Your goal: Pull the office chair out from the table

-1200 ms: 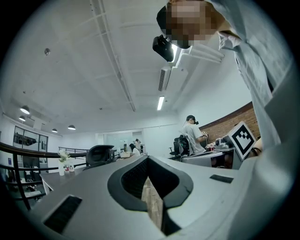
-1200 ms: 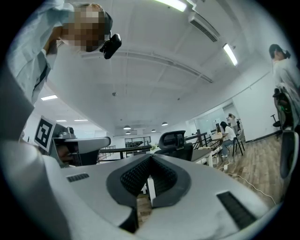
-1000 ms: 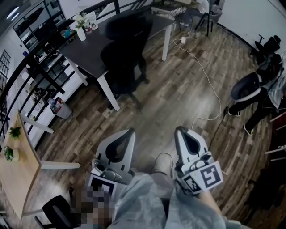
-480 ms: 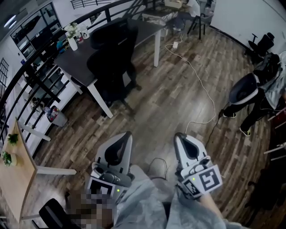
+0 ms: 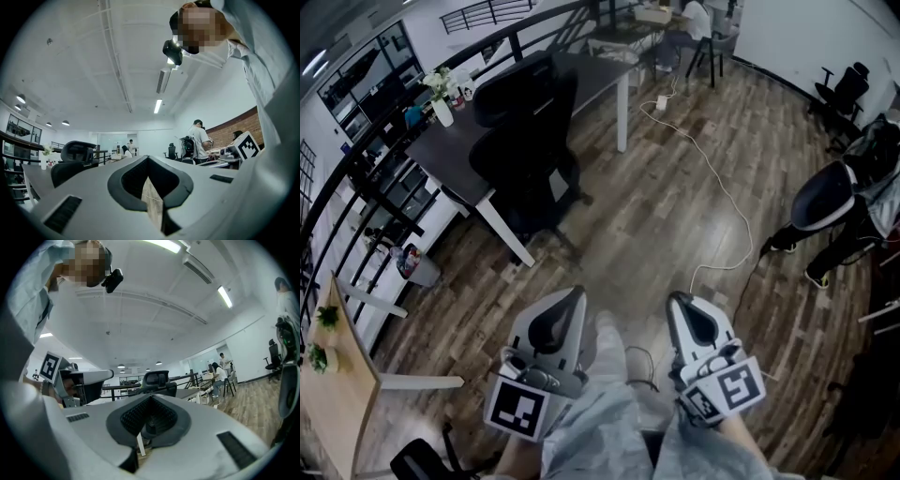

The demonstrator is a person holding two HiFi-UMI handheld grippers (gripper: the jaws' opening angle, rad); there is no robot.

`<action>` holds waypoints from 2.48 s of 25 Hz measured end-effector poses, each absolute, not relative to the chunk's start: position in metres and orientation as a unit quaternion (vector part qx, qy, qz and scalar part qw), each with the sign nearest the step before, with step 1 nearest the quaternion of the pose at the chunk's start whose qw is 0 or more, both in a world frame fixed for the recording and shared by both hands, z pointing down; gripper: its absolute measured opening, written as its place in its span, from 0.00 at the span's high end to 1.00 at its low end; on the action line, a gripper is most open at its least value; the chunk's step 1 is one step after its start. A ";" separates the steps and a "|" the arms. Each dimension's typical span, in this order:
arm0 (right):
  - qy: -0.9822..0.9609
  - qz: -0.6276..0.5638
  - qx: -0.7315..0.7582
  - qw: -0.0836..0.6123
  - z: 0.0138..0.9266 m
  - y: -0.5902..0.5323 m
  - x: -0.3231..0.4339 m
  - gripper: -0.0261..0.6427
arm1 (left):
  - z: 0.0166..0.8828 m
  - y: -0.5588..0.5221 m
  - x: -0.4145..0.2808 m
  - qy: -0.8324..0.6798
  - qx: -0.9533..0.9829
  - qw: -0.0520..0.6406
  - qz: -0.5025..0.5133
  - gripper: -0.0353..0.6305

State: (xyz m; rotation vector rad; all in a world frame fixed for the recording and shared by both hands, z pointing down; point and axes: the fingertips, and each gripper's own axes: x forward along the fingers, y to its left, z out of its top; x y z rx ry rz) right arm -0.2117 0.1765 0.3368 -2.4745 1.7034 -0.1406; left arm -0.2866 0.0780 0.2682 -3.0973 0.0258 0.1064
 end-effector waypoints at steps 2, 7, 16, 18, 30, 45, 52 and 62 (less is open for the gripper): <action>0.558 -0.048 -0.826 0.065 0.342 0.169 -0.195 0.96 | 0.272 0.068 -0.268 0.000 -0.999 0.016 0.036 0.96; 0.546 -0.047 -0.835 0.059 0.341 0.132 -0.146 0.96 | 0.270 0.027 -0.217 -0.011 -0.999 0.026 0.040 0.96; 0.554 -0.051 -0.829 0.046 0.337 0.039 -0.060 0.96 | 0.271 -0.065 -0.134 -0.002 -0.999 0.034 0.031 0.96; 0.561 -0.052 -0.825 0.046 0.337 0.016 -0.045 0.96 | 0.272 -0.087 -0.122 0.006 -0.999 0.042 0.026 0.96; 0.580 -0.059 -0.812 0.033 0.350 -0.074 0.009 0.96 | 0.292 -0.168 -0.070 0.032 -0.999 0.041 0.009 0.96; 0.643 -0.047 -0.765 -0.016 0.353 -0.152 0.040 0.96 | 0.296 -0.239 -0.086 0.157 -0.987 0.040 -0.004 0.96; 0.690 -0.030 -0.723 -0.032 0.354 -0.213 0.086 0.96 | 0.304 -0.279 -0.073 0.246 -0.967 0.063 -0.036 0.96; 0.761 0.013 -0.639 -0.111 0.353 -0.310 0.150 0.93 | 0.317 -0.337 -0.045 0.361 -0.927 0.063 -0.081 0.96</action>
